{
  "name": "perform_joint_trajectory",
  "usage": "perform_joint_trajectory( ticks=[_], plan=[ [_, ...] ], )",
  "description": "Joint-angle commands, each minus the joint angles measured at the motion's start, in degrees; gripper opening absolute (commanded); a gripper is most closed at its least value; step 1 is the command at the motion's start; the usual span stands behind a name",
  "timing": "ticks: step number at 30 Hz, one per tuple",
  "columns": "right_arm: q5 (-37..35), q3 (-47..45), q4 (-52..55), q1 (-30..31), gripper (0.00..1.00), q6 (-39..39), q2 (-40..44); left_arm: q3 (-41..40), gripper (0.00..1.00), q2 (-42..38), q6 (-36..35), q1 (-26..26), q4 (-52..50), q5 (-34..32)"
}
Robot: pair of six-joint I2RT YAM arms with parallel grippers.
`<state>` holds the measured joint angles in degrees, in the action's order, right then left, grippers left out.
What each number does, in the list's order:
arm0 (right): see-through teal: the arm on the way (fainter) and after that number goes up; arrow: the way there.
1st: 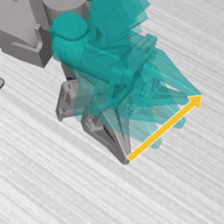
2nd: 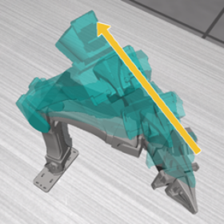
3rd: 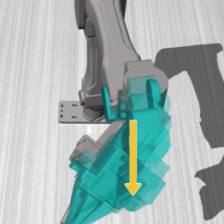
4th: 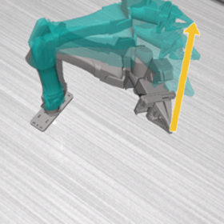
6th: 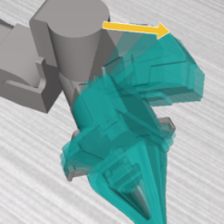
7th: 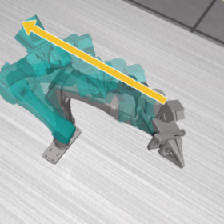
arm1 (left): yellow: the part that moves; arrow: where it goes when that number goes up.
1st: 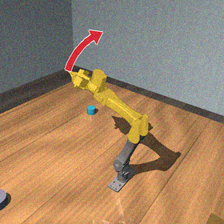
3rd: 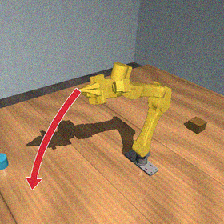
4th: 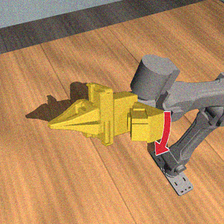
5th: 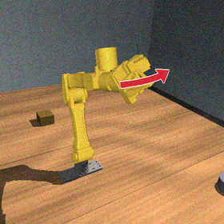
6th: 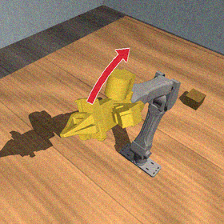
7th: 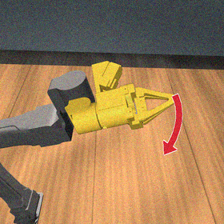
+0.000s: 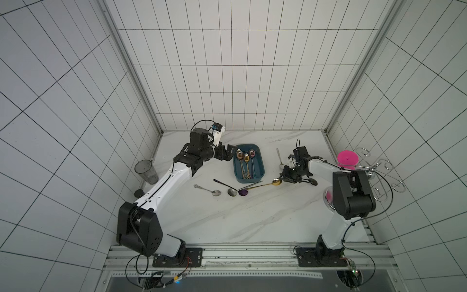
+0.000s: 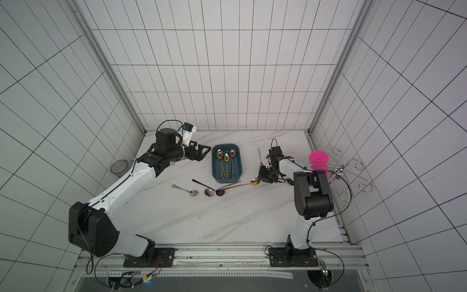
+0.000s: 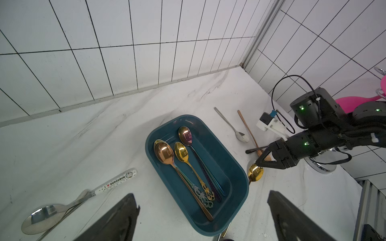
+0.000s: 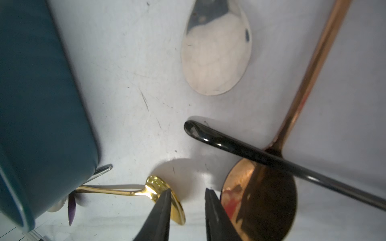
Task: Put the spoon into the storage box
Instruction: Pick up the spoon from the center of the board.
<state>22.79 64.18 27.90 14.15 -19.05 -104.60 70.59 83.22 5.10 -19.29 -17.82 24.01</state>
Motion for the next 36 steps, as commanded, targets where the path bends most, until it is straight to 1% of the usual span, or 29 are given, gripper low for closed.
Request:
perform_joint_trajectory(
  ticks=[1,6,14,19,21,22,26,28,31,36],
  plan=[
    [0.26,2.07,0.0,1.04,0.31,0.08,-1.62,0.17,0.99,-0.11,0.08,0.22,0.37,0.63],
    [0.5,1.87,-0.39,1.84,0.27,0.42,-2.9,-0.35,0.99,-0.07,0.16,0.23,1.04,0.78],
    [0.51,-0.13,-0.74,1.8,0.21,0.59,-1.9,-0.37,0.99,-0.16,0.24,0.22,1.05,0.75],
    [1.11,-1.1,-0.77,1.84,0.1,0.65,-0.61,-0.5,0.99,-0.24,0.23,0.22,1.27,0.69],
    [1.03,-1.01,-0.03,1.68,0.02,0.94,0.22,-0.45,0.99,-0.34,0.17,0.22,1.08,0.76],
    [1.05,-1.22,0.2,1.58,0.0,0.9,0.72,-0.37,0.99,-0.42,0.15,0.22,0.89,0.71],
    [0.95,-1.17,1.12,1.4,0.0,1.91,4.19,-0.57,0.99,-0.25,-0.08,0.23,1.17,1.01],
    [0.23,-0.24,3.39,1.27,0.0,3.17,5.89,-0.61,0.99,-0.16,-0.18,0.22,1.14,1.92],
    [-0.29,-0.15,5.5,0.99,0.0,5.09,9.92,-0.27,0.98,-0.08,-0.36,0.22,0.66,5.39],
    [0.47,1.55,10.33,0.88,0.0,9.69,16.61,-0.36,0.98,0.51,-0.12,0.22,-0.03,14.54]
  ],
)
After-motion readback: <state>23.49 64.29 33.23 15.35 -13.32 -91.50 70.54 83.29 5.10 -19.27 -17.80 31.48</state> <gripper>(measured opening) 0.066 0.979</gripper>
